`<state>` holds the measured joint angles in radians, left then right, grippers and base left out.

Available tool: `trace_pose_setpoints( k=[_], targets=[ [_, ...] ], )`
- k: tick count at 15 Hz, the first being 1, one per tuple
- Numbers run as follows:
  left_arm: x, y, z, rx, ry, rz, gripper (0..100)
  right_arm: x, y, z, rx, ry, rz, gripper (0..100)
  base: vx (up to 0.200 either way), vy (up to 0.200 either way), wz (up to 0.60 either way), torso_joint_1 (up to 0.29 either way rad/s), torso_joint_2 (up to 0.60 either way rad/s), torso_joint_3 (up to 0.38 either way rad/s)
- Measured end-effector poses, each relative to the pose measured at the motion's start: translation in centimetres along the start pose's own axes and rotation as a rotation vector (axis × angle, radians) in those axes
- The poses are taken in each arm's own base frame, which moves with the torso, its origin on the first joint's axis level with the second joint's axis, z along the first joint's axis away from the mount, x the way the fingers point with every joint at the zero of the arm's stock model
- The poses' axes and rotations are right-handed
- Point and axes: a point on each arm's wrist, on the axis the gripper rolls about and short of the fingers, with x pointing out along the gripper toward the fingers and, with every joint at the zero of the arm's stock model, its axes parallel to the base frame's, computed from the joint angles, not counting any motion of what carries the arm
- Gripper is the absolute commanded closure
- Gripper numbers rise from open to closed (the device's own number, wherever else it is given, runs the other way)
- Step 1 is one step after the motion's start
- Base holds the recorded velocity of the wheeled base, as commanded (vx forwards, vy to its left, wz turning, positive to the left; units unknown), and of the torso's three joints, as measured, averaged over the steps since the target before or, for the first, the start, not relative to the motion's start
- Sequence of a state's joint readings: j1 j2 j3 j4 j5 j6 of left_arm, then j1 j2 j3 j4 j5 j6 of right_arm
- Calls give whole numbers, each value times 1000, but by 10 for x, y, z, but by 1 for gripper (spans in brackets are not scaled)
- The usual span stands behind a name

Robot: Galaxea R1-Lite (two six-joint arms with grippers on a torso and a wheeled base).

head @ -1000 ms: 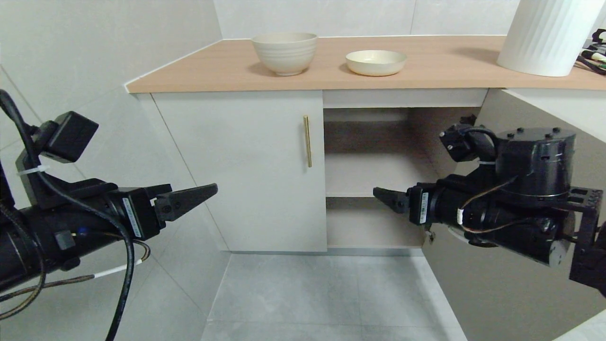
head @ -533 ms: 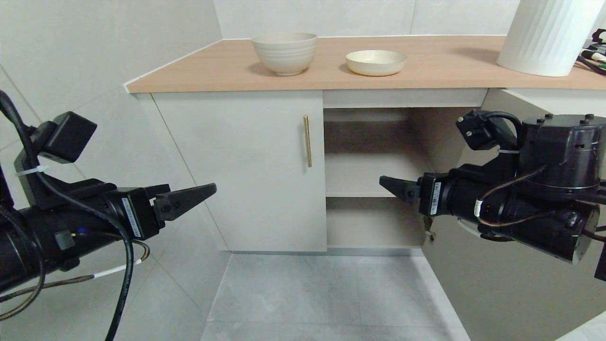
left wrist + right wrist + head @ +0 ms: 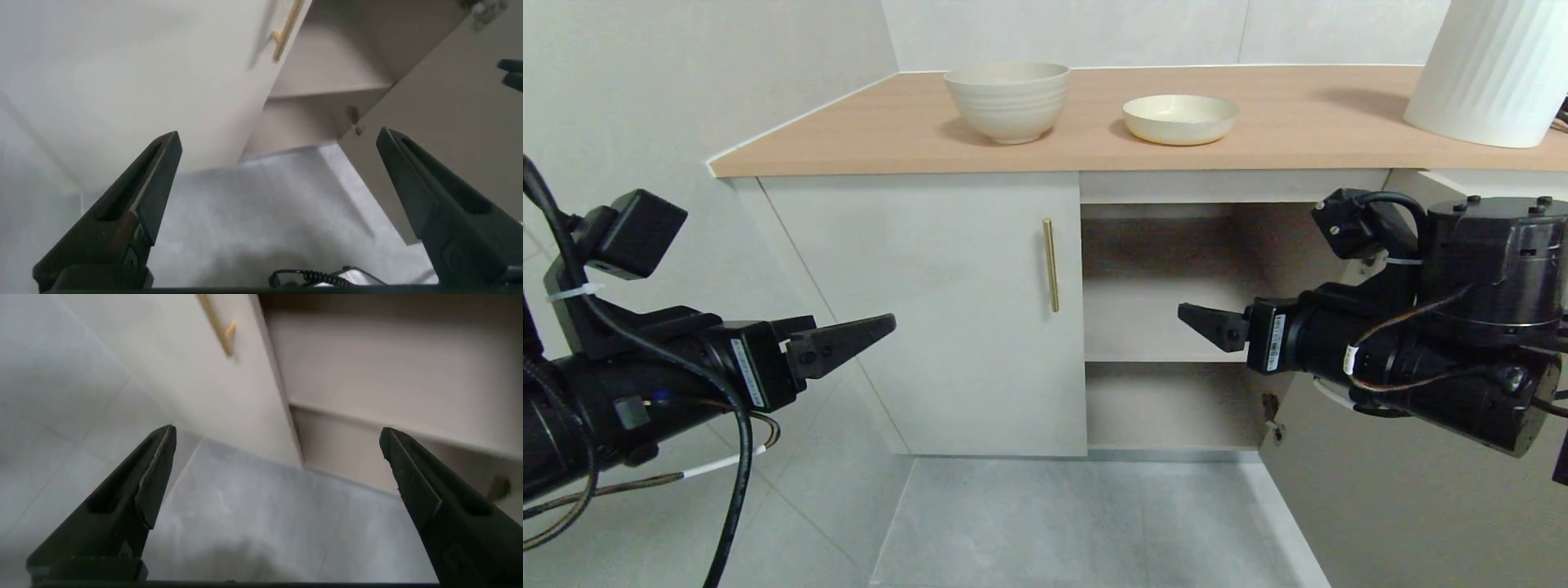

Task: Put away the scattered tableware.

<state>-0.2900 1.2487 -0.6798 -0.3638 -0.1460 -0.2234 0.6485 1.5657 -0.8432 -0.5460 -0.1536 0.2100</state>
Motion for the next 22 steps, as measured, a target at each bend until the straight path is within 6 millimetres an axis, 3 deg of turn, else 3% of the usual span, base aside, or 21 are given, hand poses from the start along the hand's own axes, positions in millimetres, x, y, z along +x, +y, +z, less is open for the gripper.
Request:
trace_pose_setpoints(
  k=[3, 12, 15, 22],
  targets=[
    [0, 1, 0, -1, 0, 2, 0, 0, 0, 0, 0, 2, 0, 0, 200, 0, 0, 1, 2, 2],
    [0, 1, -1, 22, -5, 6, 0, 0, 0, -1, 0, 3, 0, 0, 0, 0, 0, 0, 0, 0],
    [0, 2, 0, 12, -5, 9, 0, 0, 0, -1, 0, 4, 0, 0, 0, 200, 0, 4, 4, 6],
    [0, 2, -3, 39, 2, 11, 0, 0, 0, -1, -1, 4, -3, 0, 0, 0, 0, 0, 0, 0]
  ],
)
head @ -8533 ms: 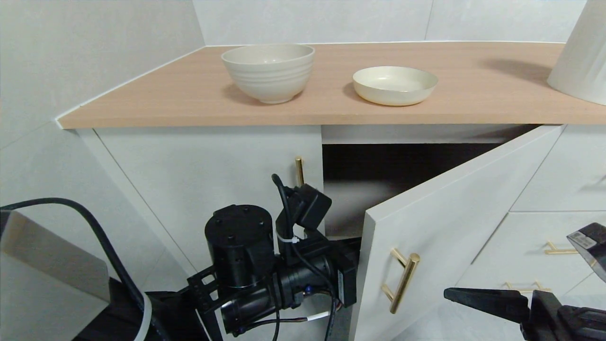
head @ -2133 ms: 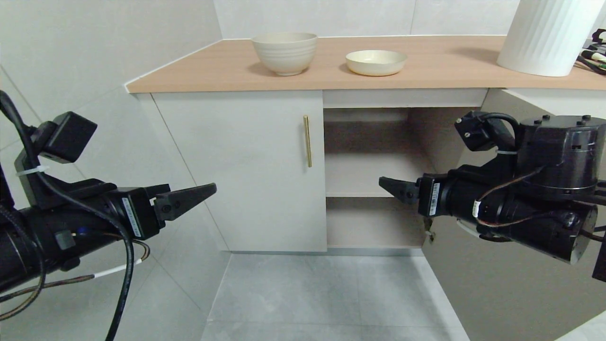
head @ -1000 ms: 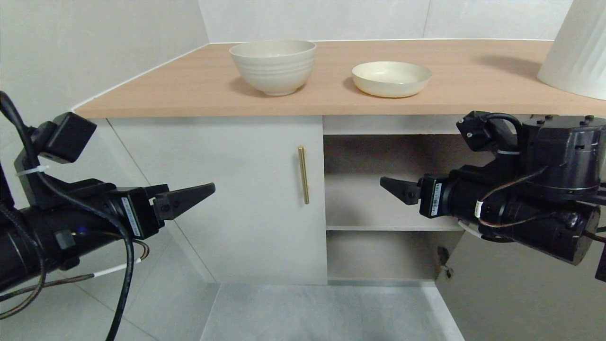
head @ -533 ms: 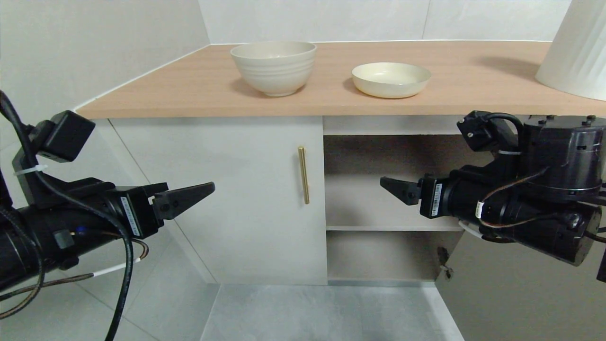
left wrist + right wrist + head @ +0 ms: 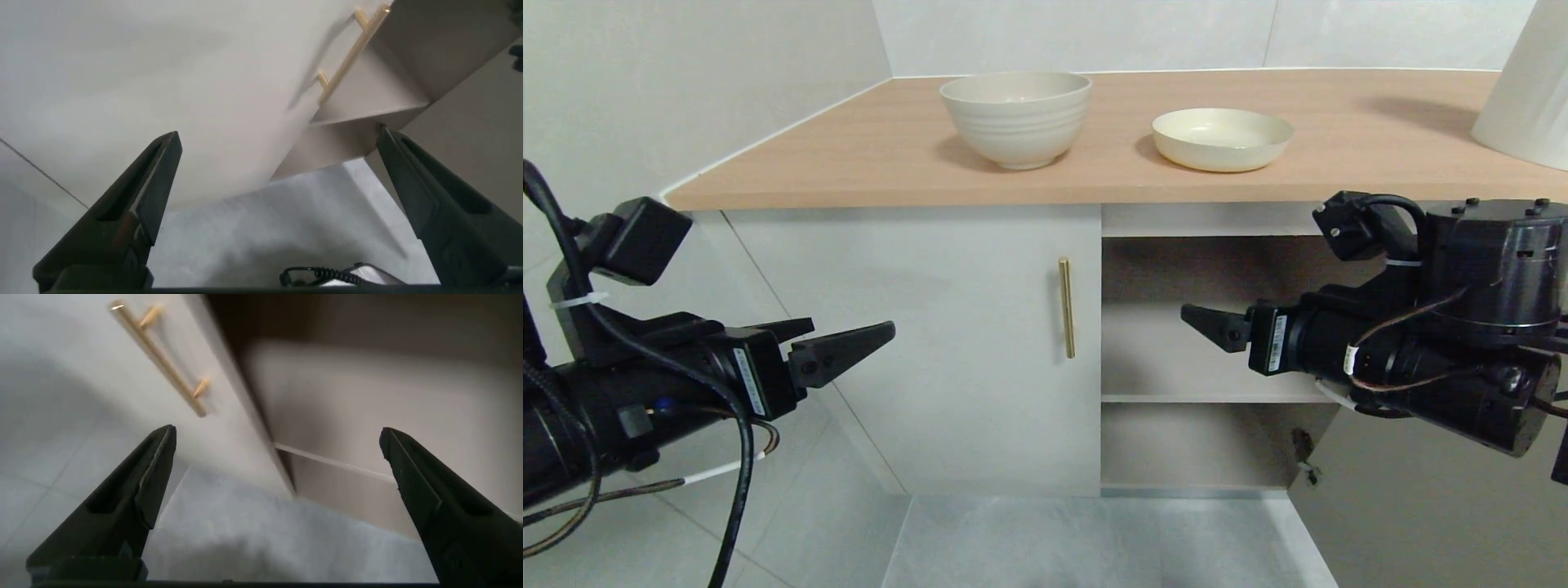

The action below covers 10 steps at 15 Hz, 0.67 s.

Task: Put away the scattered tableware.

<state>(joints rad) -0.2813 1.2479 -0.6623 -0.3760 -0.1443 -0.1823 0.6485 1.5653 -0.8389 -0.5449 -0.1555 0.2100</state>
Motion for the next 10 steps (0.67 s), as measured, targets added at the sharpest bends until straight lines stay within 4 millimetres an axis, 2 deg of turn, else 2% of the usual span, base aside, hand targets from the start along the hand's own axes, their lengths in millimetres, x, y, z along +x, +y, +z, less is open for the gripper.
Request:
trace_pose_setpoints(
  k=[3, 6, 10],
  targets=[
    [-1, 0, 0, 2, 0, -2, 0, -1, 0, 1, 1, -4, -1, 0, 0, 0, 0, 0, 0, 0],
    [-2, 0, 1, 3, -4, 0, 0, -3, 0, 2, 1, -8, 9, 0, 200, 0, 0, -1, 4, 1],
    [-4, 0, -1, 2, -2, -1, 0, -12, -1, 0, 0, 10, 51, 0, 0, 0, 0, 0, 0, 0]
  ],
)
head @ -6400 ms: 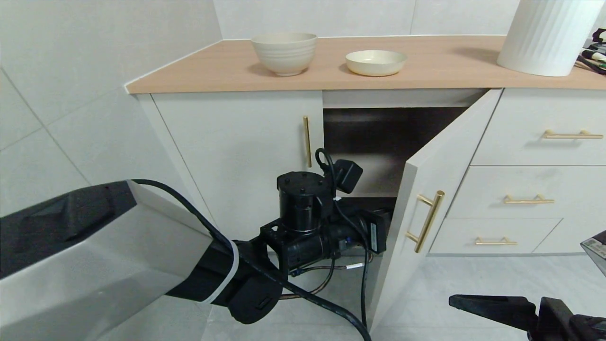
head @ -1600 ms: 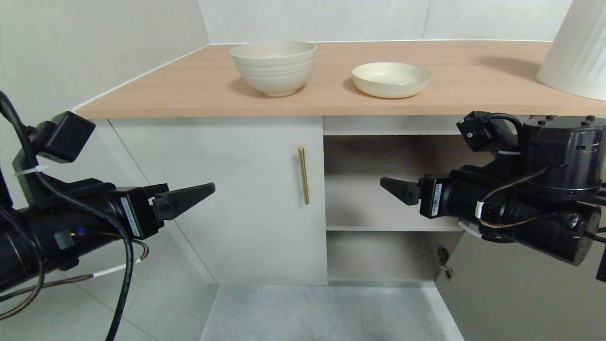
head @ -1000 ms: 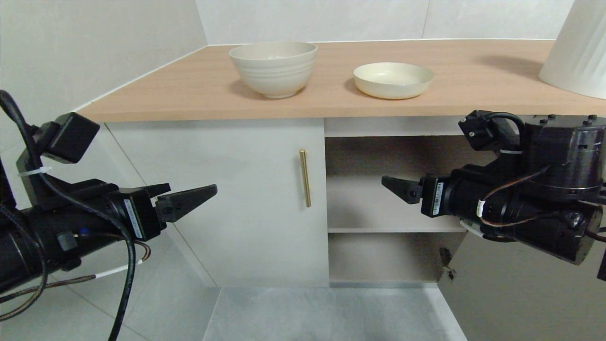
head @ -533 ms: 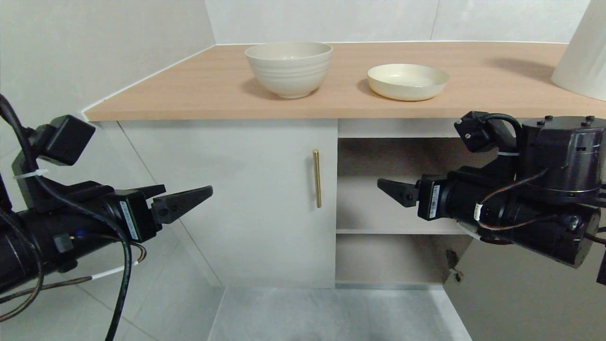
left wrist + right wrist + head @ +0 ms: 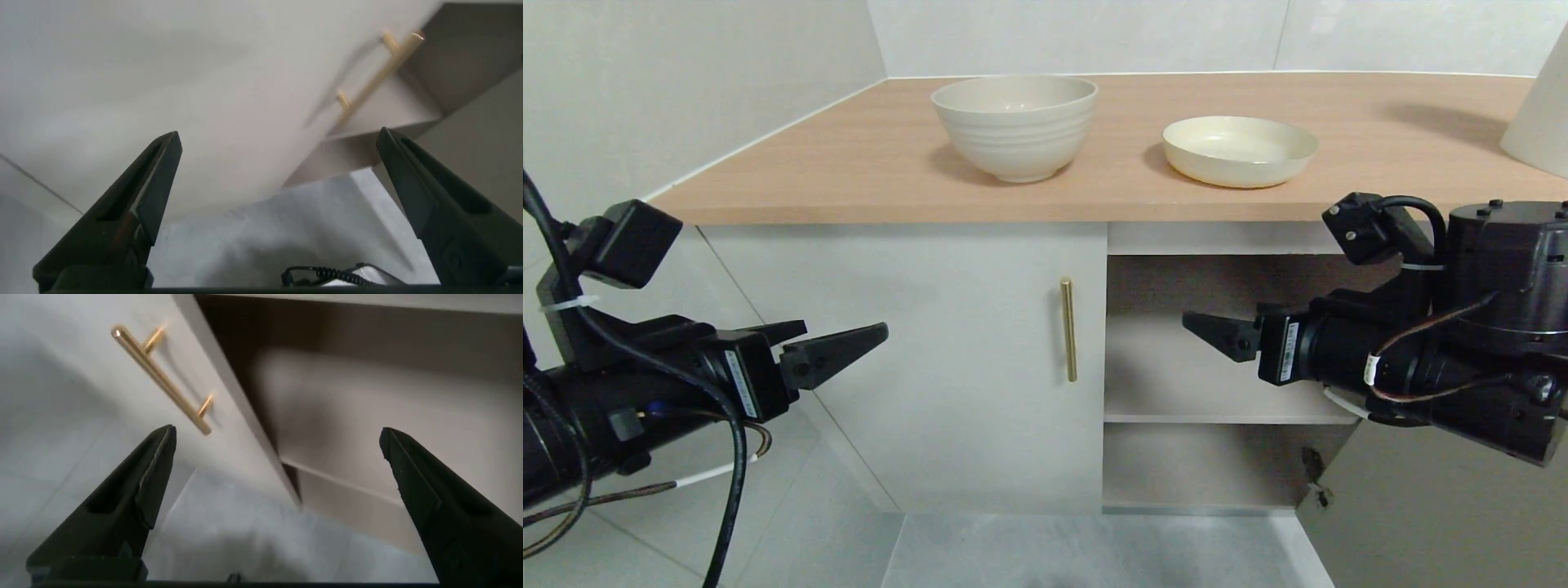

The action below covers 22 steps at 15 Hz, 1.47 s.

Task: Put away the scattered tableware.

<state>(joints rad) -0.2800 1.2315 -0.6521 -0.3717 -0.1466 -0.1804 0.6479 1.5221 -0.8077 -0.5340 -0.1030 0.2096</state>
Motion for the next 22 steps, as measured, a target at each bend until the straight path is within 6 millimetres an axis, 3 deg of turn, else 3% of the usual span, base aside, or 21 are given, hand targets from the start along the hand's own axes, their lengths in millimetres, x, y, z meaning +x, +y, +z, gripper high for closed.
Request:
trace_pose_setpoints(
  k=[3, 9, 13, 19, 22],
  targets=[
    [-1, 0, 0, 0, 0, -4, 0, -14, -1, -5, -10, 93, 61, 0, 0, 0, 0, 0, 0, 0],
    [0, 0, -1, -3, 2, -4, 0, -30, -2, -2, -83, 73, 112, 0, 0, 0, 0, 7, -16, -4],
    [1, 0, 0, -5, 0, -2, 0, -38, -2, 0, -86, 59, 123, 0, 0, 0, 0, 134, -194, -226],
    [3, 0, -1, -7, 7, 0, 0, -39, -3, -1, -102, 60, 121, 0, 0, 0, 0, 124, -557, -257],
    [3, 0, -1, -7, 8, 0, 0, -40, -3, -1, -102, 58, 122, 0, 0, 0, 0, 336, -479, -261]
  ],
)
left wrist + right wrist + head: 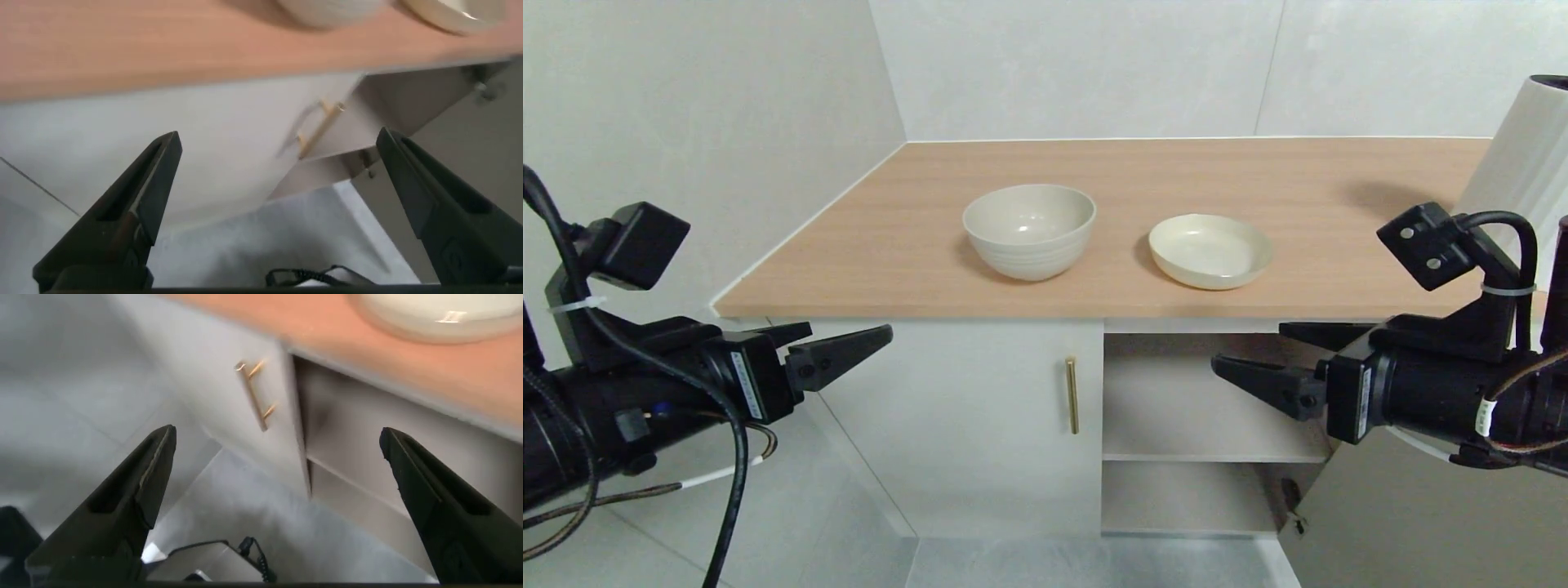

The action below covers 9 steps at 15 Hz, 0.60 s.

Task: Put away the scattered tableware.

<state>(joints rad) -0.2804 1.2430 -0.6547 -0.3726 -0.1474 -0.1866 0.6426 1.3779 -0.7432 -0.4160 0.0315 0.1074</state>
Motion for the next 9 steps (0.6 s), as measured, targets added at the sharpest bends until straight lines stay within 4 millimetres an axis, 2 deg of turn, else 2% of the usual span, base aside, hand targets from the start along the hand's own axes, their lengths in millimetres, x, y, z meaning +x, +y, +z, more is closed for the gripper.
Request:
trace_pose_setpoints(
  k=[4, 7, 9],
  targets=[
    [2, 0, 0, -1, 4, 0, 0, 1, 0, 0, 1, -5, 0, 0, 0, 0, 0, 215, -419, -218],
    [6, -1, 7, 2, -13, -2, 0, 8, -5, 5, 1, -61, -18, 0, 0, 0, 0, 41, -73, -36],
    [14, -2, 23, 7, -50, 0, 0, 19, -14, 16, 3, -113, -53, 0, 0, 0, 0, 0, 0, 0]
  ],
)
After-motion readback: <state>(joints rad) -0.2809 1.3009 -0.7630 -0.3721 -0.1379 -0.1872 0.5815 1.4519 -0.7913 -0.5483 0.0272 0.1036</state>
